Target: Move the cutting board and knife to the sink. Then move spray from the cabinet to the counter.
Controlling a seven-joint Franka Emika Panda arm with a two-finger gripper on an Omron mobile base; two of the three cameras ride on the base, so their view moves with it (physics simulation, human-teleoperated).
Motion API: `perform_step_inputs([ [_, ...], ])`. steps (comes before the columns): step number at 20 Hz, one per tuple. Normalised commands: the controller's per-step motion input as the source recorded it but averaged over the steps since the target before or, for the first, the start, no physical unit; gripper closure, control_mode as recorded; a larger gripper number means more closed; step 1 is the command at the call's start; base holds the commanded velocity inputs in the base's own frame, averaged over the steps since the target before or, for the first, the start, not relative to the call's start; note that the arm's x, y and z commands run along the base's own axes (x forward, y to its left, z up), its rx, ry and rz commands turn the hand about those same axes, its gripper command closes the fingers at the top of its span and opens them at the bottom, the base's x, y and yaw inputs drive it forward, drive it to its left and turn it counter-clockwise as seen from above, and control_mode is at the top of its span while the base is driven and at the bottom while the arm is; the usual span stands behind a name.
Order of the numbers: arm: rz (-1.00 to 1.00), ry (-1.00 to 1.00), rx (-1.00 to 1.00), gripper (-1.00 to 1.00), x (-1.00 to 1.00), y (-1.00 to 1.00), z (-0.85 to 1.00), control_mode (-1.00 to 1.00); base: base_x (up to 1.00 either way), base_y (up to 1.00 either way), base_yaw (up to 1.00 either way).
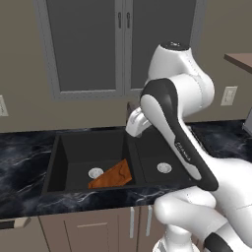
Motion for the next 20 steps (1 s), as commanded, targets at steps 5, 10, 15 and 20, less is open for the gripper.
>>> perform_step_inputs([
  [5,-0.28,0.00,0.00,-1.00,-0.14,-0.35,0.00,-1.00,0.00,0.00,0.00],
  [10,-0.08,0.00,0.00,-1.00,-0.01,-0.24,0.00,-1.00,0.00,0.00,0.00],
  [15,0.00,0.00,0.00,-1.00,-0.02,0.00,0.00,1.00,-0.07,0.00,0.00],
  [20,0.00,0.00,0.00,-1.00,0.00,0.00,0.00,1.00,-0.93,-0.05,-0.10],
])
